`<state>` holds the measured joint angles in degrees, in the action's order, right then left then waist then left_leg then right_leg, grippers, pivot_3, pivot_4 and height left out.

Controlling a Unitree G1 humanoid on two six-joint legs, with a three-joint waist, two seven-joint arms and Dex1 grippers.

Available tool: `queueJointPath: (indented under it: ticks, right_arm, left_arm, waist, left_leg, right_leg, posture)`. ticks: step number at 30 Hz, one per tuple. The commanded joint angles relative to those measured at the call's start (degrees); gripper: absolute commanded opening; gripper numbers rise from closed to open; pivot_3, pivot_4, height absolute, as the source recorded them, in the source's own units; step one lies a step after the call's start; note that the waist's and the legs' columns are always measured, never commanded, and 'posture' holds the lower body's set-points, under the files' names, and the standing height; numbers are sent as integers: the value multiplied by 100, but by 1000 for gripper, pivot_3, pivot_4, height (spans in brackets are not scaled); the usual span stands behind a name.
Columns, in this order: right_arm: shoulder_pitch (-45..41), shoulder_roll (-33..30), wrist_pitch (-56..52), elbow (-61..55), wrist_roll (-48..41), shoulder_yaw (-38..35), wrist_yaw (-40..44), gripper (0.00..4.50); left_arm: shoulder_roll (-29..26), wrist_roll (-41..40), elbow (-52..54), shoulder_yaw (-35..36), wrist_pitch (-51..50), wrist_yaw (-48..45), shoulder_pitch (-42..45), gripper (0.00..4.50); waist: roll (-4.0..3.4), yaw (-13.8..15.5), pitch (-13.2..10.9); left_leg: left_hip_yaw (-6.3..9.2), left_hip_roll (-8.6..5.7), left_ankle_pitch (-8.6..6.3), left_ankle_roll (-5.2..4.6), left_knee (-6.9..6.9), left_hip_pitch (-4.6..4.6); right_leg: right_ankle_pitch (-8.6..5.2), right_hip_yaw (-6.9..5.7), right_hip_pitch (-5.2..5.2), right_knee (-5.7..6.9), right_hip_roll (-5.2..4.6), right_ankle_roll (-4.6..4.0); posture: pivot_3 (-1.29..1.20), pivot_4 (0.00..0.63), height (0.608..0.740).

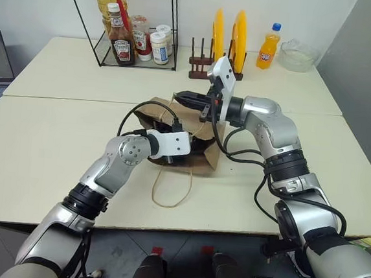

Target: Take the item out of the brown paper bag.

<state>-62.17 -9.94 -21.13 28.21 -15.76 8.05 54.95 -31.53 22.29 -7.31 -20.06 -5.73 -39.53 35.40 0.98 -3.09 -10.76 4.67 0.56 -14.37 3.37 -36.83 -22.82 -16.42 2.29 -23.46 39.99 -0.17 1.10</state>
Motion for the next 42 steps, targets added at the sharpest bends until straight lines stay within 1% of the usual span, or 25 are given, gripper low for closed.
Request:
queueJointPath:
  ticks: [1,5,9,12,14,15,21,26,30,33,36,40,42]
  right_arm:
    - [-174,41,141,-158,-13,-92,-2,0]
    - [-166,56,146,-180,-11,-78,0,0]
    - [-163,58,147,-201,-2,-76,-6,0]
    - [-158,34,158,-201,4,-84,-10,0]
    - [-157,25,164,-201,9,-89,-17,0]
    - [-160,22,169,-196,11,-92,-20,0]
    - [-165,1,215,-179,26,-103,-26,0]
    - [-197,-53,281,-109,66,-137,-2,0]
    - [-204,-92,339,-38,84,-143,40,0]
    - [-183,-99,368,-15,87,-120,78,0]
    - [-151,-101,384,-20,90,-93,125,0]
    - [-153,-111,406,16,91,-88,173,0]
    - [-182,-113,437,86,101,-99,198,0]
  left_arm:
    - [40,77,-35,-55,-172,-157,177,4458]
    - [183,369,-393,-269,-309,-169,542,4458]
    - [223,405,-411,-316,-389,-286,603,4458]
    - [245,316,-267,-257,-416,-370,532,3879]
    - [230,270,-165,-218,-420,-415,482,3319]
    - [222,245,-118,-189,-417,-429,462,3201]
    - [116,71,265,6,-371,-488,291,3189]
    - [-188,-685,1196,459,-256,-936,-322,3189]
    - [-312,-1576,1823,982,-302,-1227,-718,3189]
    - [-363,-2140,2132,1282,-452,-1414,-883,3189]
    - [-547,-2624,2454,1502,-580,-1694,-1006,3189]
    - [-1089,-3203,2938,1801,-1127,-2122,-1229,3189]
    - [-1443,-3708,3288,2092,-1657,-2356,-1369,3189]
  waist:
    - [0,0,0]
    - [0,10,0]
    - [1,8,1]
    - [1,9,1]
    - [1,10,1]
    - [1,9,1]
    - [1,8,1]
    - [1,2,1]
    - [1,-2,1]
    - [1,-3,1]
    - [1,-5,1]
    - [1,-16,0]
    - [0,-20,0]
  left_leg:
    - [1,0,0,0,0,0]
    - [2,-1,0,0,-3,0]
    - [0,-8,0,0,-5,-1]
    - [2,-3,0,0,-5,-1]
    - [2,-3,0,0,-5,-1]
    - [1,-2,0,1,-5,-1]
    - [1,-1,0,1,-5,-2]
    - [1,7,0,1,-4,-2]
    - [1,11,0,0,-3,-3]
    - [1,12,0,0,-5,-5]
    - [1,11,0,0,-5,-5]
    - [0,10,0,0,-3,-5]
    - [-1,10,0,0,-2,-3]
  right_leg:
    - [0,-1,0,0,0,0]
    - [0,-3,0,1,1,0]
    - [1,0,1,1,0,1]
    - [1,-3,0,1,0,1]
    - [1,-2,0,2,0,1]
    - [1,-1,0,2,-1,1]
    - [1,-1,0,1,-2,1]
    - [1,1,-2,1,-2,1]
    - [1,0,-3,1,-2,1]
    - [1,0,-2,0,-3,1]
    - [1,0,-2,0,-3,1]
    - [0,0,-2,-1,0,1]
    - [0,1,-3,-1,0,1]
  posture:
    - [0,150,740]
    - [0,150,740]
    - [0,150,740]
    - [0,150,740]
    - [0,150,740]
    - [0,150,740]
    - [0,150,740]
    - [0,150,740]
    - [0,150,740]
    - [0,150,740]
    - [0,150,740]
    - [0,150,740]
    - [0,150,740]
